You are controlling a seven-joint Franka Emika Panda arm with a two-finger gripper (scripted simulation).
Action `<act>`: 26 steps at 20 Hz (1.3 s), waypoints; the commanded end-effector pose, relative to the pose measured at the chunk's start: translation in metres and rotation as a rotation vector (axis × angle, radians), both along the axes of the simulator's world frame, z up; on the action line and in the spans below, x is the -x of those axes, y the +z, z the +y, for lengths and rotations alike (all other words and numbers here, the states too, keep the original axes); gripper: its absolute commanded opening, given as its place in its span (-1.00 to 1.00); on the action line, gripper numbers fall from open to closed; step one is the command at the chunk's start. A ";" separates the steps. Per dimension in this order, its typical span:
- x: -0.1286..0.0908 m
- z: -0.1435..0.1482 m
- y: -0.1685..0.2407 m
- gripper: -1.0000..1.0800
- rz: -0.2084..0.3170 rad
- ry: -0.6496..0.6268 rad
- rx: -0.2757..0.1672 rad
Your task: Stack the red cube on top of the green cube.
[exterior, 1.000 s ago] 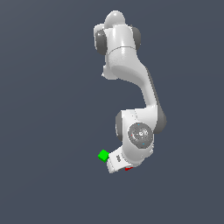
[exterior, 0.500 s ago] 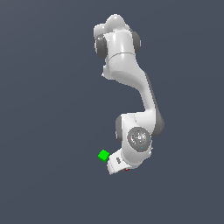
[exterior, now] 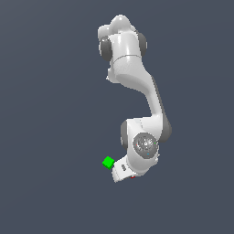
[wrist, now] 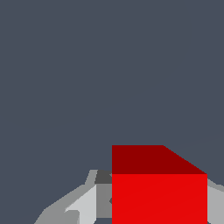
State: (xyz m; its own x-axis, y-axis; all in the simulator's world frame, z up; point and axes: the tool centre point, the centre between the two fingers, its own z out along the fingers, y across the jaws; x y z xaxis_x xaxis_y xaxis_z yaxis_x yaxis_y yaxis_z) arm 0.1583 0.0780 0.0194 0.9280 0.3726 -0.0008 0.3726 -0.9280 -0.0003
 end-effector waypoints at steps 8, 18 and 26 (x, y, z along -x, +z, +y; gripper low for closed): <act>0.001 0.000 0.018 -1.00 0.000 0.000 0.000; 0.002 0.000 0.084 -1.00 -0.001 0.000 0.000; 0.000 0.000 0.101 -1.00 -0.001 0.000 0.000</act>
State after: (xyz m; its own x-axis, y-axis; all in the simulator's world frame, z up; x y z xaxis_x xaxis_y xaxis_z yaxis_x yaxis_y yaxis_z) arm 0.1582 0.0780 0.1191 0.9280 0.3726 0.0008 0.3726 -0.9280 0.0005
